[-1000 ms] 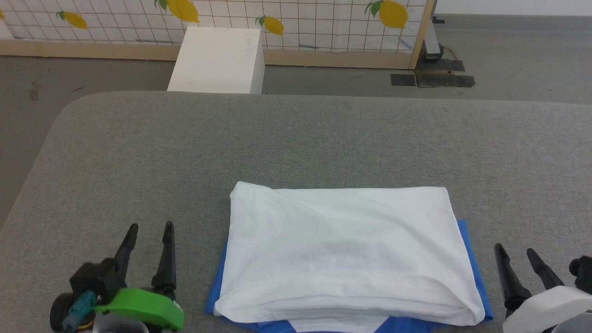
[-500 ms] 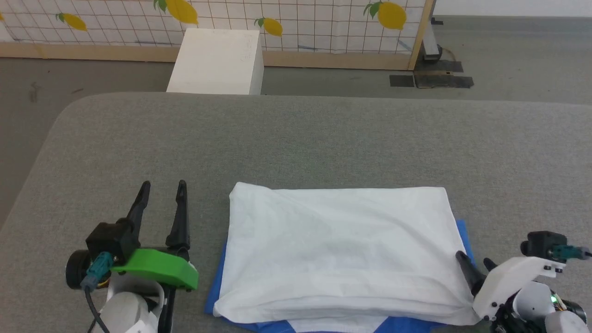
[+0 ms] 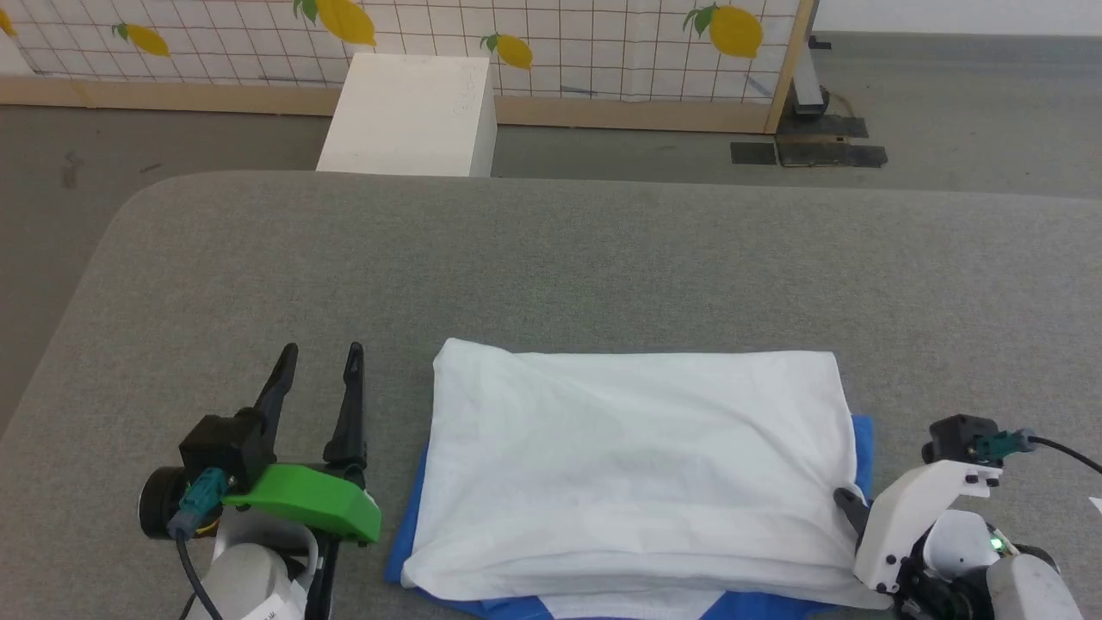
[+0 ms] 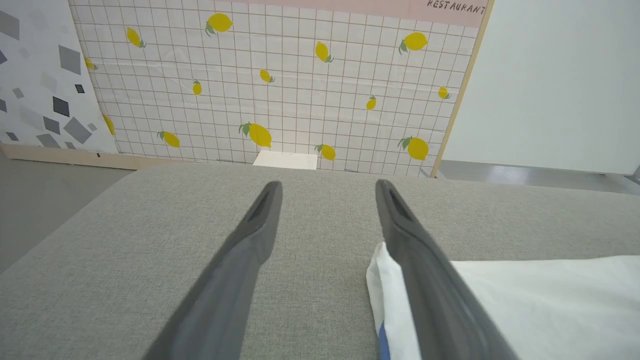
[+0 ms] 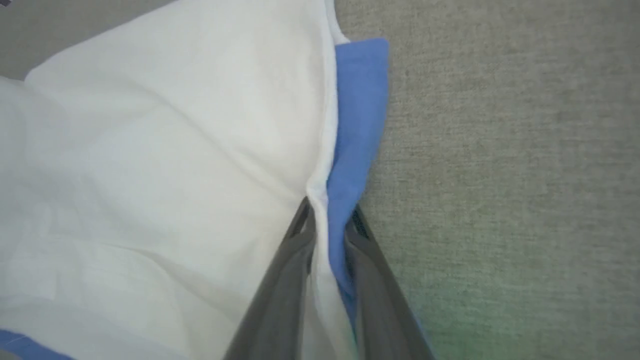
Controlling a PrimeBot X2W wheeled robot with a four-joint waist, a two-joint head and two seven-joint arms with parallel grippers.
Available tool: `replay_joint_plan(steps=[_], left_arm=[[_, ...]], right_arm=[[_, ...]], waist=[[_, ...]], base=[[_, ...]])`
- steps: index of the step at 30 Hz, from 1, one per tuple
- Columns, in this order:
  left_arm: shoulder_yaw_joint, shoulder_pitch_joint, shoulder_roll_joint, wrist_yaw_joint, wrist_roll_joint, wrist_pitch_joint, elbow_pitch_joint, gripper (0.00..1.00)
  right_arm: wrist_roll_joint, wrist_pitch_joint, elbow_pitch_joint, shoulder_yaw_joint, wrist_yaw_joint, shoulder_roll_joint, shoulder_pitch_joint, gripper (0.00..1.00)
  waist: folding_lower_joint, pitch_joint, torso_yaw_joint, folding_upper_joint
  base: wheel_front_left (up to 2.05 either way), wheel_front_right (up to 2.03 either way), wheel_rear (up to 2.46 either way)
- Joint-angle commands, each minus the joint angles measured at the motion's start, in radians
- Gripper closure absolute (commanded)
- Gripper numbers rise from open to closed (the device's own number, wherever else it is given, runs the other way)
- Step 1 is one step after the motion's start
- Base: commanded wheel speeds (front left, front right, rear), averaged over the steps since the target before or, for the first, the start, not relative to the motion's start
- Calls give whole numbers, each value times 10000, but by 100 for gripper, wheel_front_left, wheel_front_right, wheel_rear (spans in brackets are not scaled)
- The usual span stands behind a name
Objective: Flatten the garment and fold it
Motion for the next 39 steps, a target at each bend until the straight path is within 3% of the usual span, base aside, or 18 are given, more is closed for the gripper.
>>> replay_joint_plan(steps=[1,9,18,23,29,36,39], left_arm=[[56,-166,-47,-75,89,-45,24,0],[280,-92,-224,-169,167,-45,47,0],[496,70,-363,-237,230,-45,-4,0],[531,72,-398,-288,295,-45,-15,0],[535,53,-423,-346,360,-45,-9,0],[556,10,-436,-392,418,-45,-41,0],[557,-22,-462,-406,434,-45,-44,0]], right_arm=[[7,-26,54,49,-13,102,210,100],[-88,-816,-376,-869,-13,102,453,100],[-1979,-1402,-1448,-3053,-13,102,766,100],[-2193,-1315,-1950,-3276,-13,102,855,100],[-1923,-677,-3357,-2191,-13,103,1257,100],[-1203,485,-6145,67,-13,103,1746,100],[-1205,823,-6796,1103,-13,103,1679,100]], waist=[[1,-4,-6,0],[1,20,-18,0],[1,59,-82,0],[1,68,-114,0],[1,72,-127,0],[1,152,-99,0],[1,232,-54,0]], base=[[0,0,0],[0,0,0],[0,0,0],[0,0,0],[0,0,0],[0,0,0],[0,0,0]])
